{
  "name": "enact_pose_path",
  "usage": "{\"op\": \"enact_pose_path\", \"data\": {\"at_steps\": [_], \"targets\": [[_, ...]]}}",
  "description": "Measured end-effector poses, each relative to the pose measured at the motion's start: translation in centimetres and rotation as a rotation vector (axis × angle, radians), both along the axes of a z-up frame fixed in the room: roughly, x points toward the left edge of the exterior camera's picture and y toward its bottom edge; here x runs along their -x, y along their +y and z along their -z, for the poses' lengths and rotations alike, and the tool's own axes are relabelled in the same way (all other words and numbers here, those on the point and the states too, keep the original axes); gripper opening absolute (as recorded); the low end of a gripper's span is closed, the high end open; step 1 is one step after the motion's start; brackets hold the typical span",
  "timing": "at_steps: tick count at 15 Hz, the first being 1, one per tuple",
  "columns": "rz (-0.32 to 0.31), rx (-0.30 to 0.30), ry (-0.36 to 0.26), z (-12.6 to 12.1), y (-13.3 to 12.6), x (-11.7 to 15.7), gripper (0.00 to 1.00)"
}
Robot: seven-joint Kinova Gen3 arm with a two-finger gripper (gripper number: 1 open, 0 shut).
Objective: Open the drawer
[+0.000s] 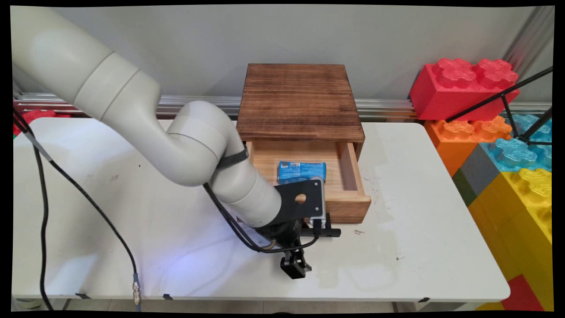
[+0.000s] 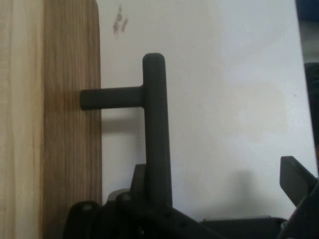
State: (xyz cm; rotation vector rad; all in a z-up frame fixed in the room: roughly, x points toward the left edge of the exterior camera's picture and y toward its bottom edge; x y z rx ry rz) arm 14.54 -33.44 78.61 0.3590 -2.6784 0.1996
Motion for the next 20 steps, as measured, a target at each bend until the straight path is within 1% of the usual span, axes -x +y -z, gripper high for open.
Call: {"op": "enact_pose_path", "data": {"at_steps": [4,20], "targets": [[0.0,-0.012,0.001,-0.3,0.9,-0.5,1.0],[0.006,-0.053,0.021,-0.5,4.0,-1.0,1.0]]}}
